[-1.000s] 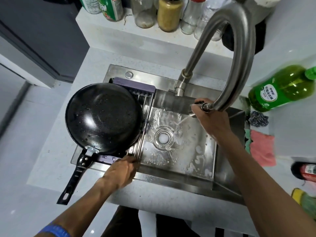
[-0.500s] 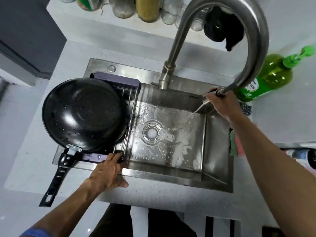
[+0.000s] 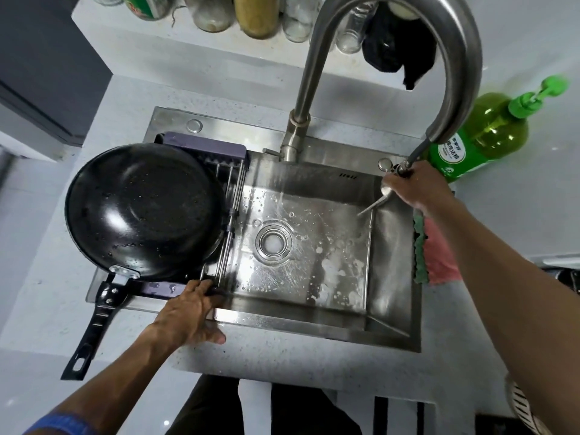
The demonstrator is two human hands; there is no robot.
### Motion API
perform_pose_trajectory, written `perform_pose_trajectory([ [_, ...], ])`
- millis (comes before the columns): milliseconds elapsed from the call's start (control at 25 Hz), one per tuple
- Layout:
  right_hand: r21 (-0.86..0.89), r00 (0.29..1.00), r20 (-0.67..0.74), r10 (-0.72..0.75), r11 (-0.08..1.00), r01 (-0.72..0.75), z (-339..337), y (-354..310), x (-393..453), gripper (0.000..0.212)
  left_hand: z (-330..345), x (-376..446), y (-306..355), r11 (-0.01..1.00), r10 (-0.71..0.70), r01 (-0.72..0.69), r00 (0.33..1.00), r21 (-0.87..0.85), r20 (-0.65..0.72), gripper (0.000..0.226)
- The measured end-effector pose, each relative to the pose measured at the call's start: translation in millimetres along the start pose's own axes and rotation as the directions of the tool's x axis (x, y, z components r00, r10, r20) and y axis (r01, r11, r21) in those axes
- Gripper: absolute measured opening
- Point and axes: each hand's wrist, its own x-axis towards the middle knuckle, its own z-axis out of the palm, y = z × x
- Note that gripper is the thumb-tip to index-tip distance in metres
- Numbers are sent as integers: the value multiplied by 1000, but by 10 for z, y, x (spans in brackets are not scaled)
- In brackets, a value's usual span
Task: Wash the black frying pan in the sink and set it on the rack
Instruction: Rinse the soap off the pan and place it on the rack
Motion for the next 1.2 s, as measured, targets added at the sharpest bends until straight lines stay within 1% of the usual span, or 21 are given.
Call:
perform_pose_trajectory([
  [120, -67, 1000, 16, -6, 998, 7, 3, 36, -23, 38, -25, -18, 27, 1000, -5, 5, 1000, -10, -6, 93],
  [240, -79, 999, 34, 14, 997, -11, -11, 85, -66, 38, -44, -31, 42, 1000, -12, 12, 1000, -5, 5, 94],
  [360, -139, 998, 55, 3, 990, 4, -9, 103, -106, 40, -44, -44, 47, 1000, -17, 17, 1000, -9, 9, 94],
  [480, -165, 994, 108, 15, 986, 3, 24, 118, -172, 37, -51, -50, 48, 1000, -23, 23, 1000, -15, 7, 94],
  [600, -149, 988, 157, -4, 988, 28, 39, 144, -214, 37, -40, -38, 49, 999, -30, 31, 999, -13, 17, 95],
  [720, -125, 968, 250, -14, 991, 46, 25, 167, -278, 29, -3, -28, 17, 999, -41, 41, 999, -16, 15, 98],
  [800, -73, 958, 288, -1, 997, 23, 46, 204, -309, 24, 30, -11, -7, 999, -29, 29, 1000, -19, 7, 96],
  [920, -16, 936, 351, 16, 1000, -12, 67, 205, -367, 19, 51, -8, -36, 999, -26, 26, 1000, -30, -1, 89],
  [1200, 11, 894, 447, 36, 999, -46, 30, 22, -662, 23, 38, -21, -25, 1000, -4, 4, 1000, -16, -15, 91],
])
